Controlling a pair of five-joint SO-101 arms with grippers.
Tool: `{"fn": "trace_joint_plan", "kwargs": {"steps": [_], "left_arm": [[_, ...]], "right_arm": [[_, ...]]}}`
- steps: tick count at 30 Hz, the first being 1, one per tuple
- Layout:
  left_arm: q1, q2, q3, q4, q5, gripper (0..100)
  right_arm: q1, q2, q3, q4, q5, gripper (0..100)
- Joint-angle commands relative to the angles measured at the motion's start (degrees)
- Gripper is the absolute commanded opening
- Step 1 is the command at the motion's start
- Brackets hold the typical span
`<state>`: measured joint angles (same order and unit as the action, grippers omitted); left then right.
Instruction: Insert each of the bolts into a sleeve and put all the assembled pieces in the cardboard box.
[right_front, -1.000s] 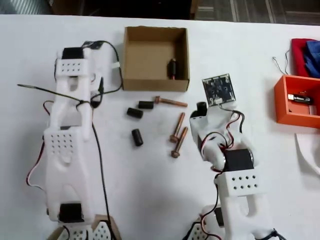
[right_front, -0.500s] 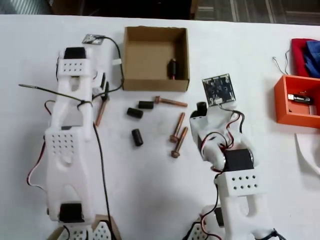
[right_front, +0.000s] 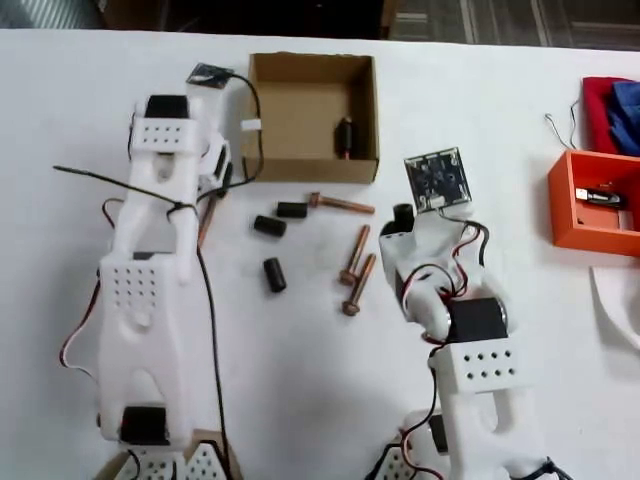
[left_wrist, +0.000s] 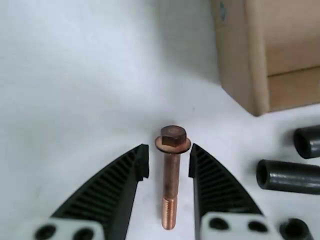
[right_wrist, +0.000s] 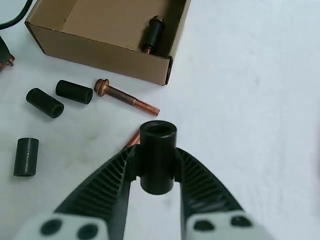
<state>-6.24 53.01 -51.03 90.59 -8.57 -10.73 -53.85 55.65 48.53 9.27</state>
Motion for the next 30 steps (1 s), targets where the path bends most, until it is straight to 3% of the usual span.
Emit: {"fn": "trace_joint_plan", "kwargs": {"steps": [1,24,28,30], "left_arm": [[0.1,0.2,-0.7,2.2,-0.4,16],[0.4,4.5,-0.8,-1.8,-0.5,16],[0.4,4.5,-0.8,-2.0,-0.5,2],[0.5,4.5,-0.8,-2.5,-0.5,4]], "right_arm": [[0.7,-1.5,-0.5,-0.1,-0.4,2.2],[0.7,-1.5,-0.5,-0.1,-0.4,2.2],[0.7,-1.5,-0.5,-0.1,-0.4,2.2],[0.7,-1.5,-0.5,-0.1,-0.4,2.2]]}}
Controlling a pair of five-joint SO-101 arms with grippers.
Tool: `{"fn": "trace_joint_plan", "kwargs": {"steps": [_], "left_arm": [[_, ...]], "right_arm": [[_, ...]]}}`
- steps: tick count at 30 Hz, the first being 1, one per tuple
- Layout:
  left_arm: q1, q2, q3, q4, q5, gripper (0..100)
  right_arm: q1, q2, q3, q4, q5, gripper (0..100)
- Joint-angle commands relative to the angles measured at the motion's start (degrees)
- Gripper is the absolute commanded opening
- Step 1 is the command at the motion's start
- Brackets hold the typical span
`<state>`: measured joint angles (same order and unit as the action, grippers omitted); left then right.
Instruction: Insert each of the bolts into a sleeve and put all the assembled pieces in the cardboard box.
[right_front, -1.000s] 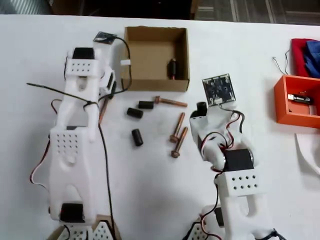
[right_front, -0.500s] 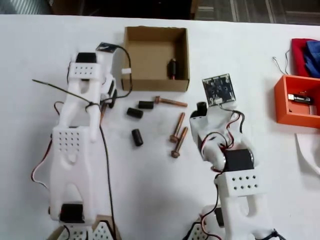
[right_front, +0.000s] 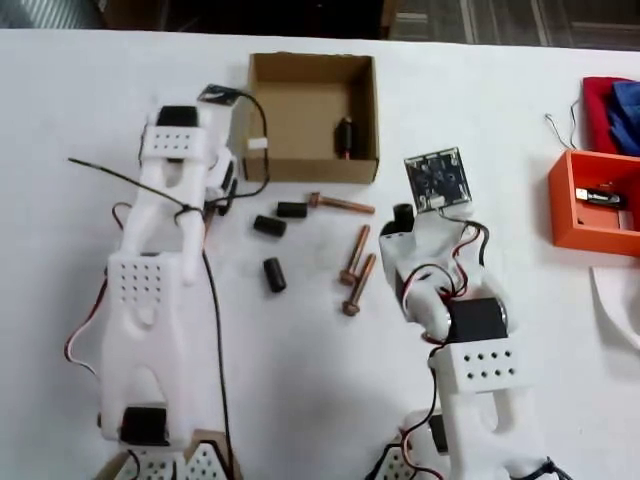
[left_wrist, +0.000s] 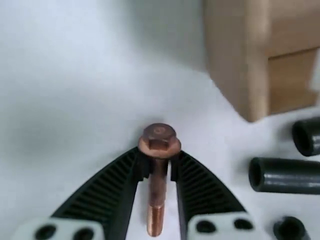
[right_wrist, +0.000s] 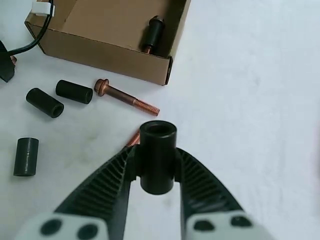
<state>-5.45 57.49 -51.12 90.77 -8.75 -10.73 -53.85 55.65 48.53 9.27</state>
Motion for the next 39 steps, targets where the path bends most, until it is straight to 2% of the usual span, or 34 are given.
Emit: {"fn": "trace_joint_plan", "kwargs": {"steps": [1,10,16,26,28,31,39], "left_arm": [[-0.3,-0.2,-0.7,-2.7,-0.4,4],[-0.3,-0.4,-0.7,-2.7,-0.4,5],[-0.3,-0.5,-0.7,-2.7,-0.4,15],[0.3,-0.4,-0.7,-4.7,-0.5,15],[0.7,-0.4,-0.7,-4.7,-0.5,12],[1.6,-0.4,-0.7,-4.5,-0.6,2],[2.2,-1.8,-1.7,-1.6,-0.6,2]], "right_arm": [[0.7,-1.5,-0.5,-0.1,-0.4,2.2],[0.7,-1.5,-0.5,-0.1,-0.4,2.2],[0.7,-1.5,-0.5,-0.1,-0.4,2.2],[0.7,-1.5,-0.5,-0.1,-0.4,2.2],[0.7,-1.5,-0.5,-0.1,-0.4,2.2],[0.7,-1.5,-0.5,-0.1,-0.4,2.2],[0.7,-1.5,-0.2,-0.1,-0.4,2.2]]}}
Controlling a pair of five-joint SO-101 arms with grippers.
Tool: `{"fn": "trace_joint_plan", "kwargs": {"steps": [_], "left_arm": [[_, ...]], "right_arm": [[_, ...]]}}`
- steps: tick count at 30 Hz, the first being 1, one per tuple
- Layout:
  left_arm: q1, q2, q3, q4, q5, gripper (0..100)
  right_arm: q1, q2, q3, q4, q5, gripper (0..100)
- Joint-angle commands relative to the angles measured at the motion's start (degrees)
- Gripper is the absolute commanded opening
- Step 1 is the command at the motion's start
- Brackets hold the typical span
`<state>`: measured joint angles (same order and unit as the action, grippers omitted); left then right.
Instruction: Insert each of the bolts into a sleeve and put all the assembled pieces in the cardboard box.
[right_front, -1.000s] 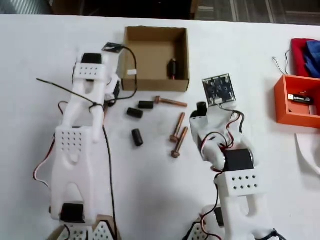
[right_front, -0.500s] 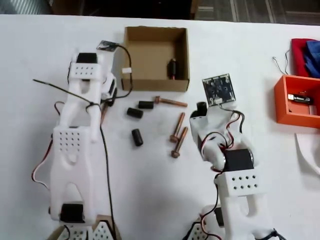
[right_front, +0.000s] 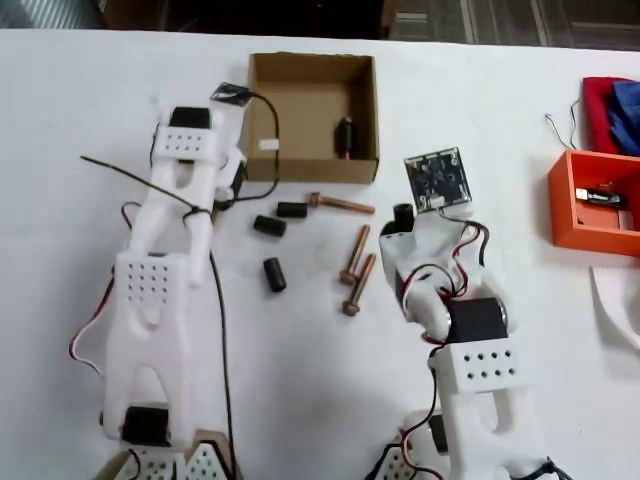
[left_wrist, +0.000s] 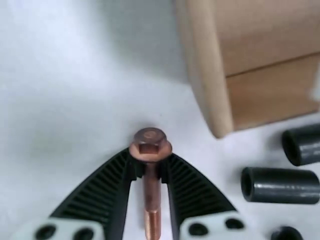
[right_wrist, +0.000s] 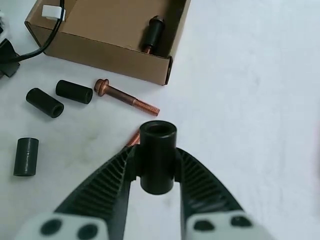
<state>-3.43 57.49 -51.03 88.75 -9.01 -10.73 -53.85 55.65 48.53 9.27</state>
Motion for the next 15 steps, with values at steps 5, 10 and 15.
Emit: {"fn": "trace_joint_plan", "kwargs": {"steps": [5,10,15], "left_arm": [[0.2,-4.3,-8.4,9.6,-0.4,2],[-0.2,-7.5,-13.1,13.6,-0.4,2],[0.2,-15.8,-13.0,13.6,-0.3,2]], "right_arm": [[0.7,-1.5,0.1,-0.1,-0.4,2.2],[0.7,-1.5,0.1,-0.1,-0.4,2.2],[0.7,-1.7,0.2,0.0,-0.5,2.2]]}}
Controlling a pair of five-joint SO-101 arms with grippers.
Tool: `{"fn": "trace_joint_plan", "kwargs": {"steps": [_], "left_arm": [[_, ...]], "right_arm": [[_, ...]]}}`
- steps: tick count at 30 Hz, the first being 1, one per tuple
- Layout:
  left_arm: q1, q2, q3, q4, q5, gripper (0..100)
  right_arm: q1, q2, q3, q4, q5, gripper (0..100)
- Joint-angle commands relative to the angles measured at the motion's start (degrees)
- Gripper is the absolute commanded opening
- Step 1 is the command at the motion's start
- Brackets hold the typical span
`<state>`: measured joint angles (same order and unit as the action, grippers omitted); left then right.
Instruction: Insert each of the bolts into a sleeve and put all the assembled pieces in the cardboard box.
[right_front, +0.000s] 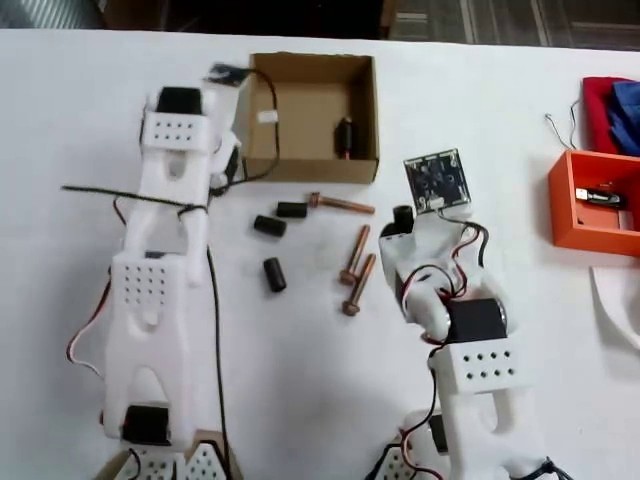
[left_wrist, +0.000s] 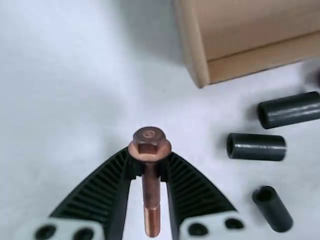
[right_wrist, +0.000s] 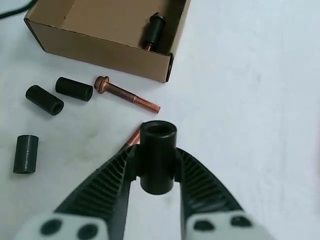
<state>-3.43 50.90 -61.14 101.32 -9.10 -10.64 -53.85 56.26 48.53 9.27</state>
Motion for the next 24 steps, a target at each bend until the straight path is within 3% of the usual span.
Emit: {"fn": "trace_joint_plan", "kwargs": {"steps": [1,5,13,17,24], "left_arm": [[0.2,-11.3,-2.8,1.1,-0.1,2],[-0.9,-22.4,3.6,1.2,0.1,2],[-1.3,-58.8,37.9,-1.6,-0.2,3],[-1.1,-82.4,56.5,-13.8,0.0,3],[-0.9,-112.4,98.0,-43.4,2.0,3]], "right_arm": [[0.7,-2.5,-0.1,0.5,-0.7,2.2],[0.2,-13.4,5.3,0.2,-4.2,2.2],[0.2,-42.9,19.4,-2.9,-3.6,2.2],[0.1,-49.4,22.2,-2.7,-3.6,2.2],[-4.0,-47.2,22.5,-3.0,-3.6,2.2]]}}
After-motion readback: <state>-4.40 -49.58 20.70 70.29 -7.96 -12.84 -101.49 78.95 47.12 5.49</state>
